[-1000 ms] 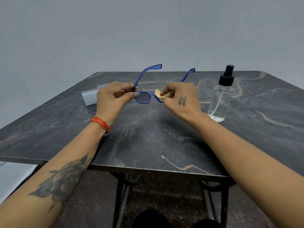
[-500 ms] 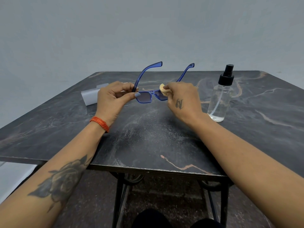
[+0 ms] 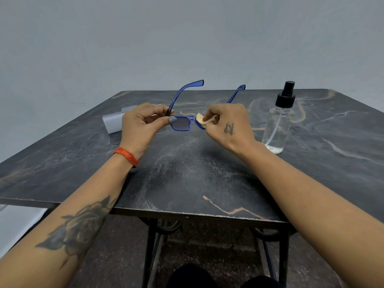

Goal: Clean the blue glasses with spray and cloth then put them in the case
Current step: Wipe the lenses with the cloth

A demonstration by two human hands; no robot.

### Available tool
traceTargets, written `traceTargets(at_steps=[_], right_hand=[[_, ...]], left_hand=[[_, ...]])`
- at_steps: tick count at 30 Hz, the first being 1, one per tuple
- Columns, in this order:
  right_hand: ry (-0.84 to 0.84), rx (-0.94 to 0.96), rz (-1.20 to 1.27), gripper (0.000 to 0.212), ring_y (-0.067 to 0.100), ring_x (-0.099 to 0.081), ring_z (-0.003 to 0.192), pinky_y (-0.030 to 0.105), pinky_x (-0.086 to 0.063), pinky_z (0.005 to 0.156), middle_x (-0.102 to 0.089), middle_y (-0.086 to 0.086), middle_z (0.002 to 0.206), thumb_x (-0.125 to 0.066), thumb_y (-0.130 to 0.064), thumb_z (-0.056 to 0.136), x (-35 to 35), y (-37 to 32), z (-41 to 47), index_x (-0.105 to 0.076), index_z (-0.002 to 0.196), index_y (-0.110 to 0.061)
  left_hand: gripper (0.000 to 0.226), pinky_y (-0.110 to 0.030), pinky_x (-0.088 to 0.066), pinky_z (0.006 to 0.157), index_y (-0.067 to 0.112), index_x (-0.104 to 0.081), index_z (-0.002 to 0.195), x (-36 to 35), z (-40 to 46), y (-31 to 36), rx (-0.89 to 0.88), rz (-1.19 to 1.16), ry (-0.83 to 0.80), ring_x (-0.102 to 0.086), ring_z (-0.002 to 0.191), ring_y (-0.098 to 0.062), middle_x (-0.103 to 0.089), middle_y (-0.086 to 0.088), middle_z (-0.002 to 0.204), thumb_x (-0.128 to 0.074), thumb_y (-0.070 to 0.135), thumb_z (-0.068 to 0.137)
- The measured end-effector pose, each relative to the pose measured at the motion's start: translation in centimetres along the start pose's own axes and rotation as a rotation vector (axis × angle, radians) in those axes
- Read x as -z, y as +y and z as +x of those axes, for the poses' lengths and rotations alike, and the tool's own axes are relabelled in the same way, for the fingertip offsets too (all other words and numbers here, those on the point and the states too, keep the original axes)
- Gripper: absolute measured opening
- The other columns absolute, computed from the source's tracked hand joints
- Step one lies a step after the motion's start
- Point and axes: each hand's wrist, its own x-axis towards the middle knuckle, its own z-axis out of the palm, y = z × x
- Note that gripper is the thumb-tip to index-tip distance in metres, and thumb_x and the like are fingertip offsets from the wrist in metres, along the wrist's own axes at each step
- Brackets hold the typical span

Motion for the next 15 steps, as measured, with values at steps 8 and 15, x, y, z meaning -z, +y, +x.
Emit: traceTargets(at_steps=[8, 15], right_hand=[[0.024, 0.063, -0.206, 0.019, 0.029, -0.060, 0.081, 0.038, -0.048, 0.073, -0.069, 0.012, 0.087, -0.051, -0.011, 0.086, 0.01, 0.35, 0.07, -0.068, 0.093, -0.005], [-0.018, 0.104, -0.143, 0.023, 0.030, -0.062, 0.089, 0.038, -0.048, 0.081, -0.070, 0.013, 0.097, -0.051, -0.003, 0.086, -0.49, 0.71, 0.28, -0.067, 0.102, -0.005]], left_hand=[[0.027, -0.027, -0.054, 0.085, 0.011, -0.068, 0.098, -0.04, 0.07, -0.05, -0.010, 0.011, -0.011, -0.063, 0.083, -0.012, -0.065, 0.004, 0.084, -0.074, 0.008, 0.071], [0.027, -0.027, -0.054, 0.084, 0.013, -0.068, 0.097, -0.12, 0.03, -0.08, -0.011, -0.001, -0.005, -0.063, 0.081, -0.010, -0.065, 0.005, 0.083, -0.074, 0.007, 0.071]])
